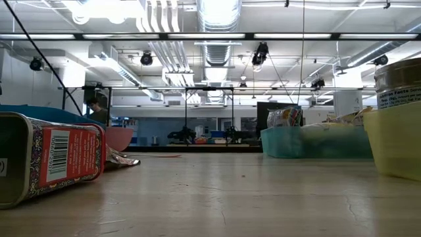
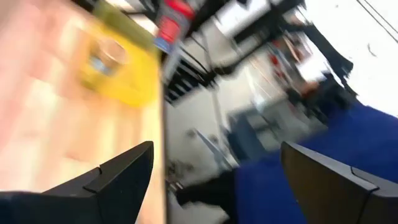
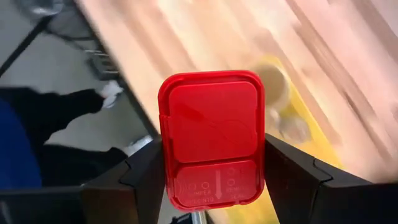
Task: Pick & Place Food Item
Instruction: Put the right red spice can into the yellow bin
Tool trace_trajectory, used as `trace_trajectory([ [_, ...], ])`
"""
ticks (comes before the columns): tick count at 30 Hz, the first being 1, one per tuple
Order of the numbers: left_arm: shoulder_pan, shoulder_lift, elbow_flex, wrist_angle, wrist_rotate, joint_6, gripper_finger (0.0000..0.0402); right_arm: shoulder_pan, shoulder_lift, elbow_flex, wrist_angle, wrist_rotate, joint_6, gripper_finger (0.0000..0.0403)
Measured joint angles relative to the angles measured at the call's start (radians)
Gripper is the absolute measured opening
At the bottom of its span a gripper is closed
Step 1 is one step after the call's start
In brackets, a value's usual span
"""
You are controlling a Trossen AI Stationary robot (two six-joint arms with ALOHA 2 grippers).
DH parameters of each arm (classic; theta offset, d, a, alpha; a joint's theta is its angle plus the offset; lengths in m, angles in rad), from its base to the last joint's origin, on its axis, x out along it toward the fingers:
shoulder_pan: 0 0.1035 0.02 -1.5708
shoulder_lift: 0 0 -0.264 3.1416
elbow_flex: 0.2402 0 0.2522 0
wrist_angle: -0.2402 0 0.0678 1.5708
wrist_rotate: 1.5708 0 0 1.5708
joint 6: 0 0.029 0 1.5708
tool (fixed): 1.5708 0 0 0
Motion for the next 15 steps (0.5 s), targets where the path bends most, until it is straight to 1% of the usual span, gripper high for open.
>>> trace_trajectory([
  [5,0.0,-0.079,0.0,-0.078,-0.244,0.001,0.0354,0.129,0.0,-0.007,-0.13,0.067,0.305,0.0214],
  [8,0.0,-0.103,0.0,-0.111,-0.345,0.002,0.0354,0.193,0.005,-0.026,-0.175,0.107,0.442,0.0214],
  [9,0.0,-0.107,0.0,-0.115,-0.362,0.002,0.0354,0.209,0.006,-0.039,-0.183,0.107,0.475,0.0214],
  [12,0.0,-0.113,0.0,-0.115,-0.37,0.002,0.0354,0.236,0.007,-0.092,-0.19,0.095,0.561,0.0214],
  [15,0.0,-0.113,0.0,-0.119,-0.369,0.001,0.0354,0.247,0.007,-0.156,-0.189,0.036,0.618,0.0214],
])
